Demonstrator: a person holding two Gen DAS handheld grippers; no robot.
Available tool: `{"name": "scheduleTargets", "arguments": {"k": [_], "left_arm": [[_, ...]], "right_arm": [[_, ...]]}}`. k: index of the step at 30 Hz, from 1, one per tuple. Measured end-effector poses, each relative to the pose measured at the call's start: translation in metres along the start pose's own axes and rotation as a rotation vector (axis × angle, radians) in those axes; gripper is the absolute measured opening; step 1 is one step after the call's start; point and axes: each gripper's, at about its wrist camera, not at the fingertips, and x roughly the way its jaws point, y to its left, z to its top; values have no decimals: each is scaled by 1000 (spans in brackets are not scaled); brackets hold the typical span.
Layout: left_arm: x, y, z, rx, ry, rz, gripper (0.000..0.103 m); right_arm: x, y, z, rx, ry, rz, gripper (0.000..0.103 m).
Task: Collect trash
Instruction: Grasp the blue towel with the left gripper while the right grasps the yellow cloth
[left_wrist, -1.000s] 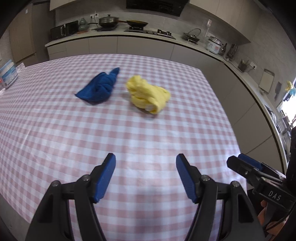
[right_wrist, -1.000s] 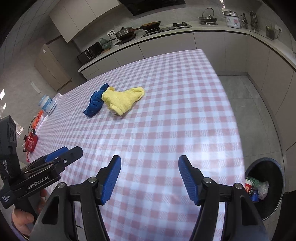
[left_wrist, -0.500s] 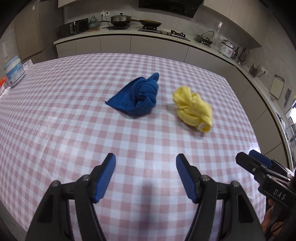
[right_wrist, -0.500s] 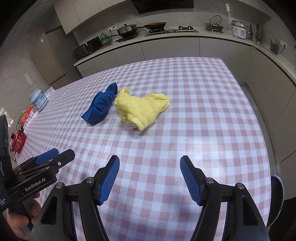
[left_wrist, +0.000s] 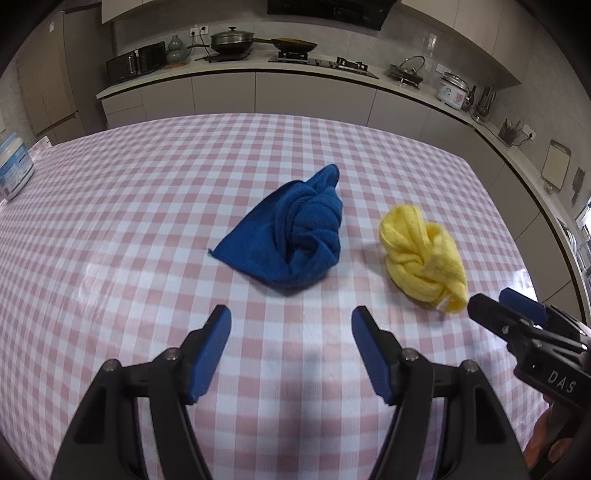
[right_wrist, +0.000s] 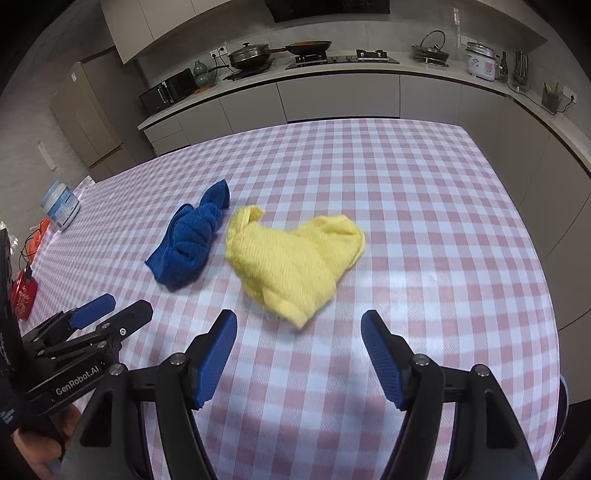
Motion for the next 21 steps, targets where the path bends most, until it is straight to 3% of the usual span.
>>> {"name": "scheduleTargets", "arguments": {"k": [17,19,21], "left_arm": [[41,-10,35,30,-10,21,69],[45,-13,36,30,-8,21,69],[50,-16,36,36,-10,21,69]], "right_arm": [[61,8,22,-34,32,-17,74],[62,5,21,-23,24,-2,71],[62,4,22,-21,17,7,56]]}}
